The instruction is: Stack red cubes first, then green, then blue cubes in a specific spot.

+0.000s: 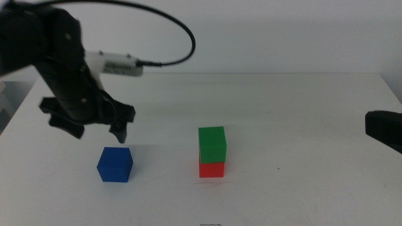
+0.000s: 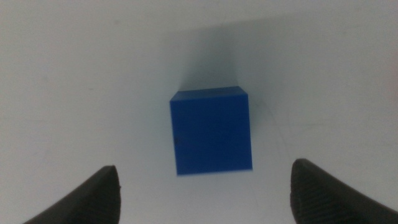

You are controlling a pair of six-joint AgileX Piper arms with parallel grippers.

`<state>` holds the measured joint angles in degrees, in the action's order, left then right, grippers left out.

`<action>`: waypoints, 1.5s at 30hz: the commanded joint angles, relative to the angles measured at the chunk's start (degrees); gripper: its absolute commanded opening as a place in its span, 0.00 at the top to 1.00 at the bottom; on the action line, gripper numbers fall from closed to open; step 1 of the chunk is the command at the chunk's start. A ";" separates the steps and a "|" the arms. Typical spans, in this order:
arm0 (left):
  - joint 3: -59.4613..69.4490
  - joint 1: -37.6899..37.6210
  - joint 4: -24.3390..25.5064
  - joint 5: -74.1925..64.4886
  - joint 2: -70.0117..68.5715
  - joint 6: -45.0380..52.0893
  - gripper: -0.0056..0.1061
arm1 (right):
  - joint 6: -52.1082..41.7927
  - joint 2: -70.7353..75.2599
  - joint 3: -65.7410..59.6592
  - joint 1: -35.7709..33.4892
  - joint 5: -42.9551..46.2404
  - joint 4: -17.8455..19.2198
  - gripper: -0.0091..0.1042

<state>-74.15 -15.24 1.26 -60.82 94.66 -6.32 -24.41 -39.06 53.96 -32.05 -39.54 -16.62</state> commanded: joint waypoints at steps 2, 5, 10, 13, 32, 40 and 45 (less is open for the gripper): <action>-1.66 -0.35 -0.51 1.53 1.58 -0.66 0.11 | -0.42 -0.22 1.41 0.51 4.20 -0.39 0.16; -1.66 -0.35 -0.51 1.59 4.32 -0.60 0.11 | -0.42 -0.22 1.41 0.51 4.20 -0.39 0.16; -1.66 -0.35 -1.26 3.07 7.30 0.60 0.11 | -0.42 -0.22 1.41 0.51 4.20 -0.39 0.16; -1.66 -0.35 -1.82 4.52 8.48 0.67 0.11 | -0.42 -0.22 1.41 0.51 4.20 -0.39 0.16; -1.72 -0.06 -8.25 2.24 11.18 -0.02 0.64 | -0.42 -0.22 1.41 0.51 4.20 -0.39 0.16; -4.94 -2.21 -10.34 -6.44 1.86 -13.10 0.87 | -0.48 -0.22 1.41 0.51 4.20 -0.39 0.16; -14.04 -9.29 -2.74 -15.00 0.58 -23.94 0.90 | -0.42 -0.22 1.41 0.51 4.20 -0.39 0.16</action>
<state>-84.38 -22.40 -3.53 -69.94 97.99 -25.72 -24.41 -39.06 53.96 -32.05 -39.54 -16.62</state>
